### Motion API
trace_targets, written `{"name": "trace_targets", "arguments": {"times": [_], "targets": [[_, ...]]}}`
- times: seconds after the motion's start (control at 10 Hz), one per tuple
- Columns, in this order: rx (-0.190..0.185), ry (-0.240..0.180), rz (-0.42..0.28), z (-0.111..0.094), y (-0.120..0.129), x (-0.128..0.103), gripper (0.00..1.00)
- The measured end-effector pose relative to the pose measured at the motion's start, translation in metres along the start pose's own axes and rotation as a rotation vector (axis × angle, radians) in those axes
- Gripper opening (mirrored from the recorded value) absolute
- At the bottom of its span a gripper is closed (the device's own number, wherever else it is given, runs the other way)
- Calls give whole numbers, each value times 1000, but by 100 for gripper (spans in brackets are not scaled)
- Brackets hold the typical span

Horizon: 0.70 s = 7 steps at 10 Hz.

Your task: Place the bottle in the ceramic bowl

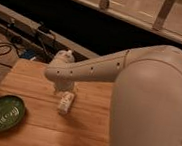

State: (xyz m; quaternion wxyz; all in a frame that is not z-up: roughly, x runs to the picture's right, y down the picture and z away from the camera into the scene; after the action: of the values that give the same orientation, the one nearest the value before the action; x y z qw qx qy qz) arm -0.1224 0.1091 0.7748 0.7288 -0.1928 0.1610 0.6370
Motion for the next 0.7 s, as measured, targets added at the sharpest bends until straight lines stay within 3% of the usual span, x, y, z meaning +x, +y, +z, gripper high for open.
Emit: {"name": "trace_targets", "arguments": {"times": [0.2, 0.3, 0.7], "targets": [[21, 21, -24, 7, 1, -5, 65], [18, 29, -37, 8, 9, -5, 65], [27, 48, -30, 16, 2, -8, 65]]}}
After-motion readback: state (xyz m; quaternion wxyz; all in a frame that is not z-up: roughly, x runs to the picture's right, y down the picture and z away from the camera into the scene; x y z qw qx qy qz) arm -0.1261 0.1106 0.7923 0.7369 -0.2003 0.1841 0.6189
